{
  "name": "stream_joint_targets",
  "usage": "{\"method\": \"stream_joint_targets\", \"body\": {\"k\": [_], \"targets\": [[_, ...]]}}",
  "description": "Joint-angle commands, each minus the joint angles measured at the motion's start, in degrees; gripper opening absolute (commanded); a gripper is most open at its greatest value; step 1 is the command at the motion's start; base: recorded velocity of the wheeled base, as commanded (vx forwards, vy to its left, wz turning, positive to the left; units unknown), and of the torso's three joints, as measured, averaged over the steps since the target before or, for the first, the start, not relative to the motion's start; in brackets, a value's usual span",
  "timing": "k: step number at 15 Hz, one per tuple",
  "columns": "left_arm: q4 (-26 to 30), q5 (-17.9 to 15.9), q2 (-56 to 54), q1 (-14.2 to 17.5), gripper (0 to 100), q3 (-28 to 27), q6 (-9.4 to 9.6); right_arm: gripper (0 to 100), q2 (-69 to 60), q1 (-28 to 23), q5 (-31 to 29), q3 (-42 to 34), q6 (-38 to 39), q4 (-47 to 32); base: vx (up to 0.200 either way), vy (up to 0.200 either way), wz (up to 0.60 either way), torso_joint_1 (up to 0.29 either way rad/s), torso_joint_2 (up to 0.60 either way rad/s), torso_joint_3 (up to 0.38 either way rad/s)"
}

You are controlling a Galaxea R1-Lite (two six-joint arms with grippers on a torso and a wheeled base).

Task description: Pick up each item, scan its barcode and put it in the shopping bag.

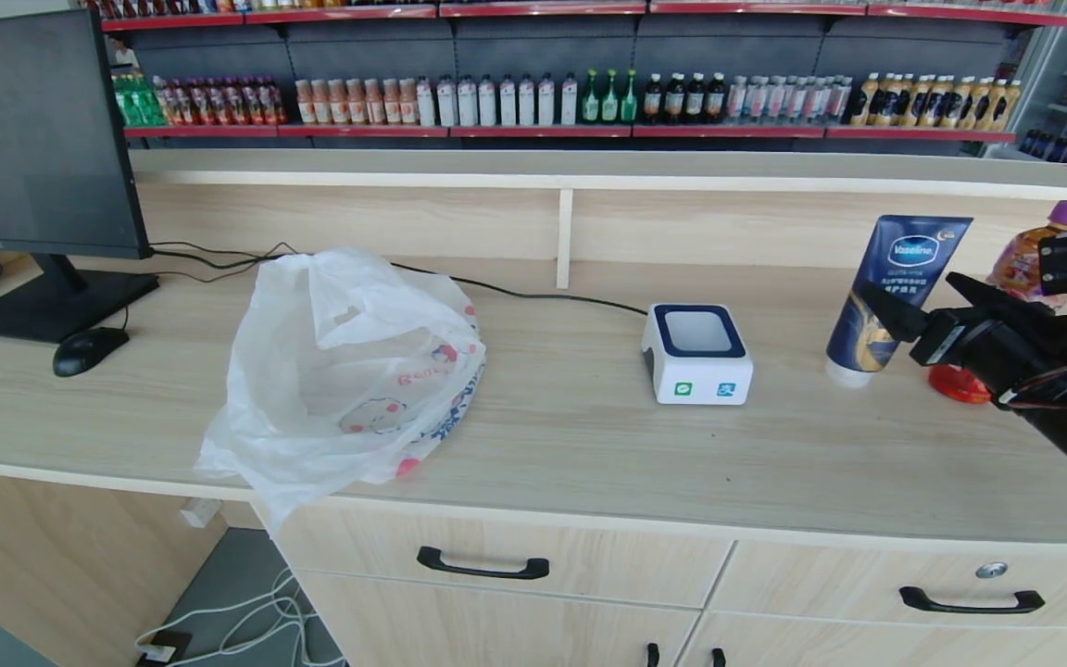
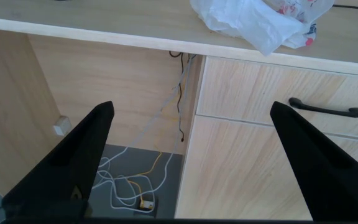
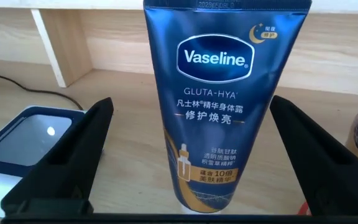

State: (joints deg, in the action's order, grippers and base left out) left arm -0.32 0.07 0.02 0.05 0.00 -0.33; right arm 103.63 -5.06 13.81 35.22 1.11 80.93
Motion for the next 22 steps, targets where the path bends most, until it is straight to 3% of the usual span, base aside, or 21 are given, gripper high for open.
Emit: {"method": "stream_joint_targets", "body": {"k": [1, 22], "targets": [[0.0, 0.0, 0.0, 0.0, 100, 0.0, 0.07, 100, 2.5, -1.0, 1.3, 1.8, 0.1, 0.5, 0.0, 0.0, 0.0, 0.0, 0.0, 0.0], [-0.2, 0.0, 0.0, 0.0, 100, 0.0, -0.11, 100, 9.0, -1.4, 3.2, 7.7, -0.1, 0.5, 0.0, 0.0, 0.0, 0.0, 0.0, 0.0]]}}
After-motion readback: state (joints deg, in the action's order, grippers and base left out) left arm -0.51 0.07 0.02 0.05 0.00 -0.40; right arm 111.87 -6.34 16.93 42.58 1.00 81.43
